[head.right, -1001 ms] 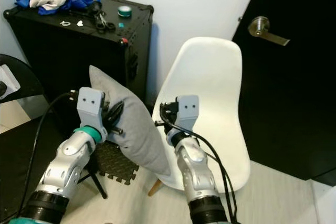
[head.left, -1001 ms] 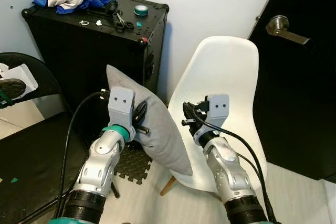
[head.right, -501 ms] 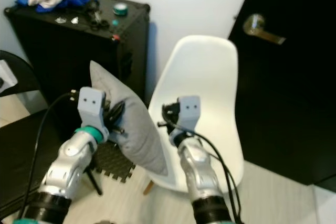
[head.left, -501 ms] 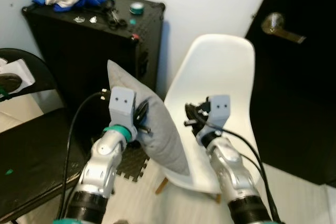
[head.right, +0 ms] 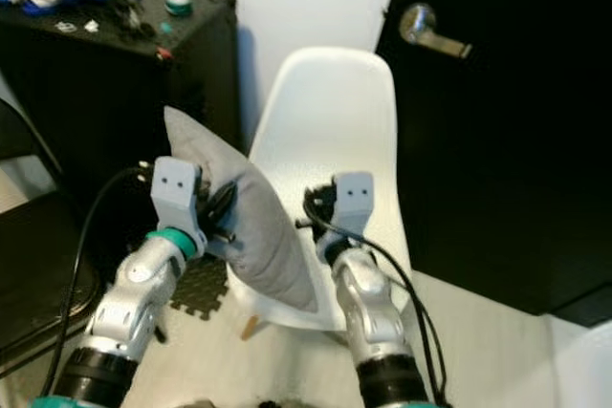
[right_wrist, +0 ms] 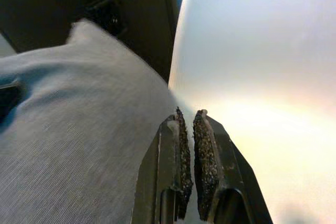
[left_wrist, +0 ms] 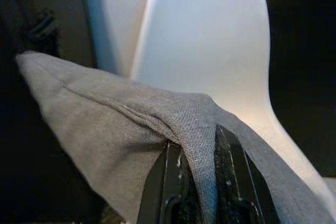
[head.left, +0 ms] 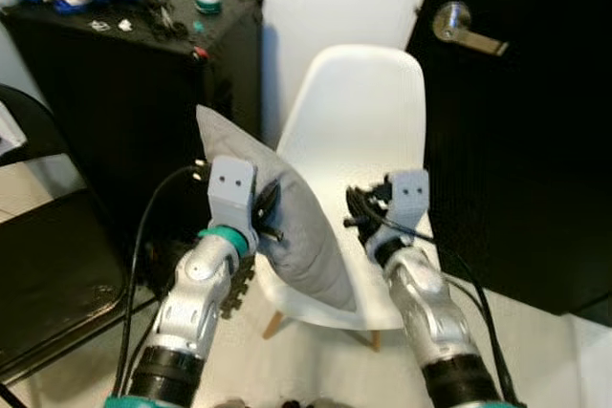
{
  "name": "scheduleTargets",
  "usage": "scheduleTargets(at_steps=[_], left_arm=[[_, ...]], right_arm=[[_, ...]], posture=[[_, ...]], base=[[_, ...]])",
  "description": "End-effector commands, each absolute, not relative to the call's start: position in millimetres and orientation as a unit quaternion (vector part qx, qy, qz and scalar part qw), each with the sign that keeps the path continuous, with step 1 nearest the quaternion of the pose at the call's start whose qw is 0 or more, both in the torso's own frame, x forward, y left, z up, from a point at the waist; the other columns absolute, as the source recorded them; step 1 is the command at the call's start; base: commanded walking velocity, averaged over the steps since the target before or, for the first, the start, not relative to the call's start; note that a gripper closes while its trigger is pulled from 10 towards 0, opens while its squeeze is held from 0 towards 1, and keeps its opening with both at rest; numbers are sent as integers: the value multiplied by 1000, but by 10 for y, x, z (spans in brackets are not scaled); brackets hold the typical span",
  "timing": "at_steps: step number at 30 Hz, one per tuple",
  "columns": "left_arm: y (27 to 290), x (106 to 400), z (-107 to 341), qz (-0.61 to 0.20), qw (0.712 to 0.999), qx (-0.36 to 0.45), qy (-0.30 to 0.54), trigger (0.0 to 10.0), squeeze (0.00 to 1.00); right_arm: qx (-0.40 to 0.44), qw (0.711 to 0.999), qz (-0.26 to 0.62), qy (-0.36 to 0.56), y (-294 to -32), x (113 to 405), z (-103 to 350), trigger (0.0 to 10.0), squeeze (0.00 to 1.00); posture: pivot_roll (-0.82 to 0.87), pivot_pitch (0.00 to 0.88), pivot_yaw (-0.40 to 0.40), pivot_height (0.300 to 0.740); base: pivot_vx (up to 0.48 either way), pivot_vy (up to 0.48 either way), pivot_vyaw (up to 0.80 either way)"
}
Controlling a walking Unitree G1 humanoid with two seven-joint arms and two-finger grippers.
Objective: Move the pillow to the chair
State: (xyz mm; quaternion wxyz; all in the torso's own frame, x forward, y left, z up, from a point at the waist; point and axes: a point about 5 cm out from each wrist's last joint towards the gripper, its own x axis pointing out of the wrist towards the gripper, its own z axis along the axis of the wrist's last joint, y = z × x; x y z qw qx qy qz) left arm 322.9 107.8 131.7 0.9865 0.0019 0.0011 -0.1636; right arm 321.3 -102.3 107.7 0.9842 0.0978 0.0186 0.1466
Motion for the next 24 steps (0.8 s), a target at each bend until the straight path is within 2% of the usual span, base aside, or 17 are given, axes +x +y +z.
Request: scheduleTargets(at_steps=[1, 7, 13, 24], left_arm=[[1000, 3235, 1464, -181, 983, 3, -33, 10000, 0], [1006, 3239, 1451, -182, 983, 15, -23, 10000, 0], [983, 3257, 1408, -185, 983, -1, 0, 10000, 0], [912, 3238, 1401, -193, 981, 2, -11, 10000, 0]], right_arm=[[91, 985, 141, 27, -1060, 3199, 1036, 10000, 0], [92, 986, 140, 27, -1056, 3188, 1028, 10000, 0], [91, 986, 138, 28, -1077, 3194, 1025, 10000, 0], [85, 986, 138, 31, -1101, 3188, 1006, 10000, 0]], posture=[[61, 33, -8, 740], [61, 33, -8, 740], [52, 23, 11, 740], [49, 15, 4, 740]], base=[[0, -307, 0], [0, -262, 0], [0, 476, 0], [0, 0, 0]])
